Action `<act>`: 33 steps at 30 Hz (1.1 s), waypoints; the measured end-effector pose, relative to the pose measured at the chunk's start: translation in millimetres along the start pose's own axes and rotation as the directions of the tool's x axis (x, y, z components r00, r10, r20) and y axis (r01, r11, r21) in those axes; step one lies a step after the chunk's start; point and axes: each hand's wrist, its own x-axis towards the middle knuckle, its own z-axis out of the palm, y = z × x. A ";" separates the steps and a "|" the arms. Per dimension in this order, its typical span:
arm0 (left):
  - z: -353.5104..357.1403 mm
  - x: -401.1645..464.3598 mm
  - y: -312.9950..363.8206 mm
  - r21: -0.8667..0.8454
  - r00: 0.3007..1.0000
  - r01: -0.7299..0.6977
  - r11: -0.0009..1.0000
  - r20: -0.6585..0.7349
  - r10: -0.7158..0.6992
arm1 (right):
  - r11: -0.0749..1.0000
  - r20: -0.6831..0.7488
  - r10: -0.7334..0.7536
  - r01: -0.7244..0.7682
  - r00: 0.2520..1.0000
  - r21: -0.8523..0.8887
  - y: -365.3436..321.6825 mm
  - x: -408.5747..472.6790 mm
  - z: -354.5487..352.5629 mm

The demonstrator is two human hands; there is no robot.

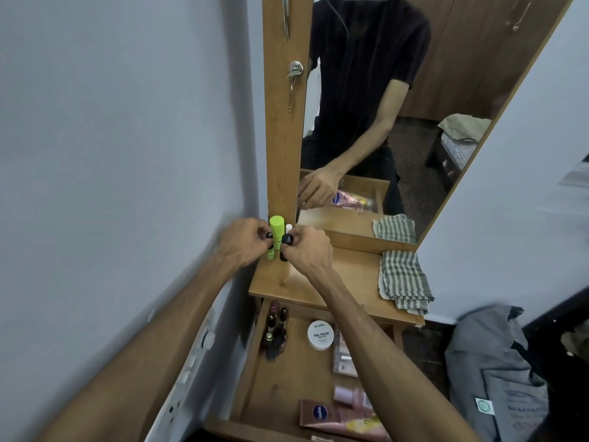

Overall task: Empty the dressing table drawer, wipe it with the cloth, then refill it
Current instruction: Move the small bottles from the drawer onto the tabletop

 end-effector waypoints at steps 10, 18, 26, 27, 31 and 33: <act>18.5 19.4 -6.5 0.015 0.999 0.015 1.000 0.038 -0.015 | 1.000 0.001 -0.008 0.008 1.000 -0.007 1.5 13.7 10.2; 19.4 15.5 -7.3 -0.012 1.000 0.006 1.000 0.011 -0.006 | 0.999 -0.023 0.010 -0.009 1.000 0.042 6.8 13.6 16.0; 18.1 -0.8 -13.7 -0.044 0.999 0.049 0.998 0.012 -0.049 | 0.999 -0.093 -0.014 0.018 0.996 0.041 15.7 1.2 18.0; 17.5 -6.4 -14.6 -0.048 0.998 0.060 0.997 0.001 -0.060 | 0.999 -0.110 -0.028 0.032 0.994 0.039 17.6 -2.9 17.2; 16.1 -32.0 -16.4 -0.091 0.995 0.090 0.992 -0.036 -0.093 | 0.993 -0.155 -0.071 0.084 0.985 0.077 26.9 -23.6 14.8; 16.1 -48.5 -15.3 -0.115 0.995 0.094 0.989 -0.016 -0.096 | 0.990 -0.181 -0.097 0.115 0.979 0.088 30.8 -38.8 15.0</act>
